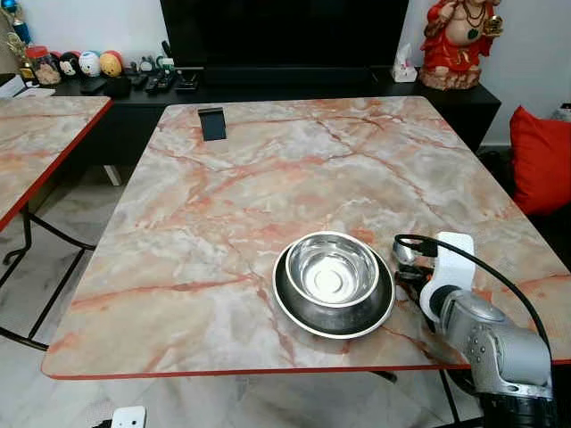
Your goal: Setting the table
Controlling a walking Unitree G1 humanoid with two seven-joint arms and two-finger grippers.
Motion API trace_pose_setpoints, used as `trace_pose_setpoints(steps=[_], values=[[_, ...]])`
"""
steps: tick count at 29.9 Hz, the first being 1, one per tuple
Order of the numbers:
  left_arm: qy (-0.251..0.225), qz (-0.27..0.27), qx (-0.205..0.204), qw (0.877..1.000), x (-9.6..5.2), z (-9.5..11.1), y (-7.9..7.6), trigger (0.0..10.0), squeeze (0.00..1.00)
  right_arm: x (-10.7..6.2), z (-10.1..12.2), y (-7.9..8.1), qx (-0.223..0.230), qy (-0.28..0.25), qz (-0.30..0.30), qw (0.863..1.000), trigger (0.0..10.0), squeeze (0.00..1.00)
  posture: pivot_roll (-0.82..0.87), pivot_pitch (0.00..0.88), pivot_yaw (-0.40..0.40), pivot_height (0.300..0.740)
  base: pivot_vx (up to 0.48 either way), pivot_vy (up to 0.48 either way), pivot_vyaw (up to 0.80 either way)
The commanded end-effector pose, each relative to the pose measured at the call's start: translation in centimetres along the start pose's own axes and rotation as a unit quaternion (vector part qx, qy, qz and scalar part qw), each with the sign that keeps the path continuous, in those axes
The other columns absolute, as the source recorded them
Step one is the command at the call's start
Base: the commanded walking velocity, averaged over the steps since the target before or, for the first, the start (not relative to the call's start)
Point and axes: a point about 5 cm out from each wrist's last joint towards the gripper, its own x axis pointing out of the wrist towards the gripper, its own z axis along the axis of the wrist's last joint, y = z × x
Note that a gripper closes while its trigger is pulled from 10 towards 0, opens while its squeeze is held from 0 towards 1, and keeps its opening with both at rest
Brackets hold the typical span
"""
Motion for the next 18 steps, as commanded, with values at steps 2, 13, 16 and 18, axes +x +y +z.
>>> trace_pose_setpoints(steps=[2,13,16,18], values=[[0.013,0.004,-0.001,1.0,-0.1,-0.39,0.4,10.0,0.0,-0.17,0.41,-0.04,0.004,-0.015,-0.003,1.0,10.0,0.0,-0.11,0.0,0.007,0.707,0.0,0.0,0.0],[0.016,0.005,-0.003,1.0,-0.19,-0.64,0.48,10.0,0.0,0.06,0.44,0.03,0.008,-0.019,-0.008,1.0,10.0,0.0,-0.11,0.0,0.003,0.707,0.0,0.0,0.0],[0.016,0.004,-0.003,1.0,-0.2,-0.69,0.43,10.0,0.0,0.09,0.41,0.05,0.009,-0.02,-0.008,1.0,10.0,0.0,-0.11,0.0,0.004,0.707,0.0,0.0,0.0],[0.016,0.004,-0.003,1.0,-0.19,-0.68,0.4,10.0,0.0,0.13,0.37,0.11,0.009,-0.02,-0.007,1.0,10.0,0.0,-0.11,0.0,0.004,0.707,0.0,0.0,0.0]])
